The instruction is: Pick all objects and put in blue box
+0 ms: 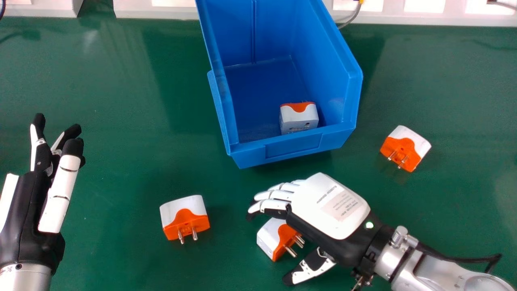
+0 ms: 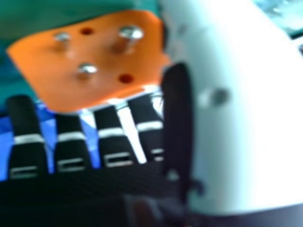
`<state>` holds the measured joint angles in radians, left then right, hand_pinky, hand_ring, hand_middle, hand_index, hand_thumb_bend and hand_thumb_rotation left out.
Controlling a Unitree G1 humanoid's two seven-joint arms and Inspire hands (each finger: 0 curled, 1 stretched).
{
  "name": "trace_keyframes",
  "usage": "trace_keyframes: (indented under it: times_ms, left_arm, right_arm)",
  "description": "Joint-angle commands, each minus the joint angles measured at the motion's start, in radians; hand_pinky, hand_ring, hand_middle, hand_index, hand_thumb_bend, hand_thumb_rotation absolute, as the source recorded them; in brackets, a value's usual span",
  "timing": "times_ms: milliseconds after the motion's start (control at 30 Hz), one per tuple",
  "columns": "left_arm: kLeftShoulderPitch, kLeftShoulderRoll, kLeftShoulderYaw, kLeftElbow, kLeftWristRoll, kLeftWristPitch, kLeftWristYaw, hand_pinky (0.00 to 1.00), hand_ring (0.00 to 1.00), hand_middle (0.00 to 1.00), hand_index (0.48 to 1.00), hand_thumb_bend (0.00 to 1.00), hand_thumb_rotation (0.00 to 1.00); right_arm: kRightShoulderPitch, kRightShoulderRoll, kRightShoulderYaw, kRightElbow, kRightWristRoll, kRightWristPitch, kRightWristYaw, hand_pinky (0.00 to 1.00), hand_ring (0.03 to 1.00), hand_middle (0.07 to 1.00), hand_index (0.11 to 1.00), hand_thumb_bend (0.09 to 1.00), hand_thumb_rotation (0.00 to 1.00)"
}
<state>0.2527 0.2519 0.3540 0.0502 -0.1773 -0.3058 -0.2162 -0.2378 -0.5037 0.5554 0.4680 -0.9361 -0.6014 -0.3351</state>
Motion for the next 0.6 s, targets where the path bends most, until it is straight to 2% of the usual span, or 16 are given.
trace_keyframes:
  times_ms: [0, 100, 167, 233, 300, 567]
  left_arm:
    - [-0.003, 0.018, 0.011, -0.012, -0.009, -0.013, -0.007, 0.92, 0.93, 0.94, 0.945, 0.62, 0.85]
    - [-0.007, 0.022, 0.014, -0.005, -0.017, -0.017, -0.022, 0.93, 0.94, 0.94, 0.949, 0.62, 0.86]
    - [-0.01, 0.022, 0.016, -0.001, -0.015, -0.019, -0.024, 0.92, 0.94, 0.94, 0.946, 0.62, 0.86]
    - [-0.012, 0.021, 0.017, -0.001, -0.012, -0.018, -0.024, 0.92, 0.93, 0.93, 0.944, 0.62, 0.86]
    - [-0.011, 0.02, 0.018, -0.003, -0.008, -0.015, -0.02, 0.92, 0.93, 0.93, 0.943, 0.63, 0.85]
    - [-0.012, 0.02, 0.019, -0.003, -0.009, -0.018, -0.022, 0.91, 0.93, 0.93, 0.937, 0.63, 0.85]
  right_arm:
    - [0.001, -0.001, 0.007, 0.039, -0.025, 0.057, 0.022, 0.36, 0.394, 0.47, 0.511, 0.522, 0.01]
    - [0.004, 0.003, 0.011, 0.025, -0.04, 0.099, 0.029, 0.24, 0.272, 0.425, 0.509, 0.511, 0.01]
    - [0.005, 0.003, 0.008, 0.012, -0.026, 0.113, 0.059, 0.15, 0.19, 0.283, 0.482, 0.495, 0.11]
    - [0.008, 0.003, 0.003, 0.0, -0.003, 0.119, 0.091, 0.13, 0.169, 0.237, 0.473, 0.488, 0.15]
    - [0.01, 0.001, 0.002, -0.009, 0.013, 0.125, 0.113, 0.14, 0.178, 0.241, 0.471, 0.486, 0.16]
    - [0.033, 0.005, -0.021, -0.051, 0.102, 0.143, 0.2, 0.14, 0.184, 0.251, 0.471, 0.482, 0.16]
